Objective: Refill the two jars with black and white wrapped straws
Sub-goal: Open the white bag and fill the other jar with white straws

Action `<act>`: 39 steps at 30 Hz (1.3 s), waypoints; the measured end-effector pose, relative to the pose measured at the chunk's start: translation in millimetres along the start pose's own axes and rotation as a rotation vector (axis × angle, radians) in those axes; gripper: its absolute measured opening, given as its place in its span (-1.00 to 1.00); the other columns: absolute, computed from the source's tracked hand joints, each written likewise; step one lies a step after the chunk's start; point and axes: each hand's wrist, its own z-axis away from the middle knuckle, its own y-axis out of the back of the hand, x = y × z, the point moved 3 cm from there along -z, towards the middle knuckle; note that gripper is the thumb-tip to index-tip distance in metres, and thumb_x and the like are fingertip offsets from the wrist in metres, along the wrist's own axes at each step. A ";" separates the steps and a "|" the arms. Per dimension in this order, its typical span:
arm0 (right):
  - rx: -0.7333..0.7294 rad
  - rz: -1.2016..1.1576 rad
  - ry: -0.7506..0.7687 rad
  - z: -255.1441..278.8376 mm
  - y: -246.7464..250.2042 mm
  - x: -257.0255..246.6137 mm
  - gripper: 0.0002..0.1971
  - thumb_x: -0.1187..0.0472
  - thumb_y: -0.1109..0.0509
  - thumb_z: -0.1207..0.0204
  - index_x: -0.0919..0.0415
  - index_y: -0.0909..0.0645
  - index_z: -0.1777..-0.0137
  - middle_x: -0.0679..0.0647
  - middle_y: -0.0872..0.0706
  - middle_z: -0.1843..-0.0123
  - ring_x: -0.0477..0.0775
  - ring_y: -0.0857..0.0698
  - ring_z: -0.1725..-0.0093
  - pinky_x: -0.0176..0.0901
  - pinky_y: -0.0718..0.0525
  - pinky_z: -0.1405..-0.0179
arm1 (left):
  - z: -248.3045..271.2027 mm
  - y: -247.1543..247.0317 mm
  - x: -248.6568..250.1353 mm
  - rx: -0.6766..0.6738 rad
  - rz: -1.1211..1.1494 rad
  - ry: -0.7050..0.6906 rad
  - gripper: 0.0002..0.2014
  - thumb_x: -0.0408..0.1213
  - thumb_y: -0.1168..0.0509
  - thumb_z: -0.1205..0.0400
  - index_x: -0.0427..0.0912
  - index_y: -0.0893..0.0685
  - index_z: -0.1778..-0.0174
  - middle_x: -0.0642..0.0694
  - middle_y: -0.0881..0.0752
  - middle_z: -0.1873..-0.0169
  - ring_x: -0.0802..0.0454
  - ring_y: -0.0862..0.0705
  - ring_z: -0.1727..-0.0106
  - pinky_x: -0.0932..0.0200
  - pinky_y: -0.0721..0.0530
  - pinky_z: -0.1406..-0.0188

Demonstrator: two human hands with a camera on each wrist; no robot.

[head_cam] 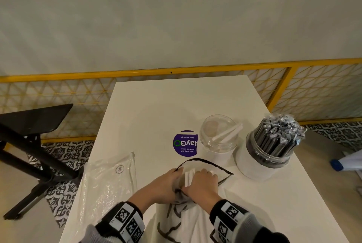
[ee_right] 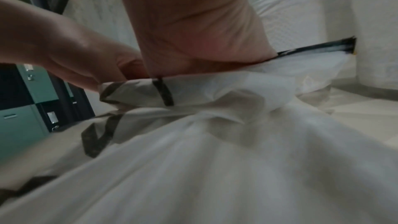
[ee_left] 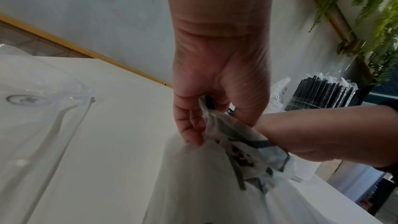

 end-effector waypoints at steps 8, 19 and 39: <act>-0.080 -0.216 0.000 -8.6 -5.6 -6.2 -0.38 -0.30 -0.27 -0.38 0.09 -0.54 -0.32 0.02 -0.68 -0.26 0.10 -0.61 -0.29 -0.03 -0.43 -0.25 | 7.3 13.1 0.2 0.004 0.050 0.013 -0.06 0.06 -0.30 -0.26 0.03 -0.15 -0.62 -0.01 -0.38 -0.54 0.01 -0.40 -0.52 0.07 -0.43 -0.51; -0.079 -0.784 0.206 0.9 22.7 -1.3 -0.85 0.03 -0.46 -0.31 0.00 -0.54 0.36 0.00 -0.69 0.21 0.00 -0.66 0.13 0.04 -0.67 -0.06 | 7.4 20.3 1.0 -0.008 -0.008 0.073 -0.22 -0.20 -0.37 -0.52 -0.03 -0.15 -0.63 -0.05 -0.37 -0.54 -0.04 -0.44 -0.48 0.16 -0.43 -0.46; 0.978 -1.469 0.355 45.1 236.8 81.5 -0.66 0.21 -0.41 -0.54 0.47 -0.52 -0.17 0.12 -0.79 0.14 -0.08 -0.78 0.13 -0.32 -0.69 0.13 | 14.8 18.6 8.2 -0.068 -0.167 0.131 -0.25 -0.39 -0.16 -0.64 -0.10 0.12 -0.67 -0.09 -0.11 -0.67 -0.08 -0.24 -0.62 0.14 -0.28 -0.56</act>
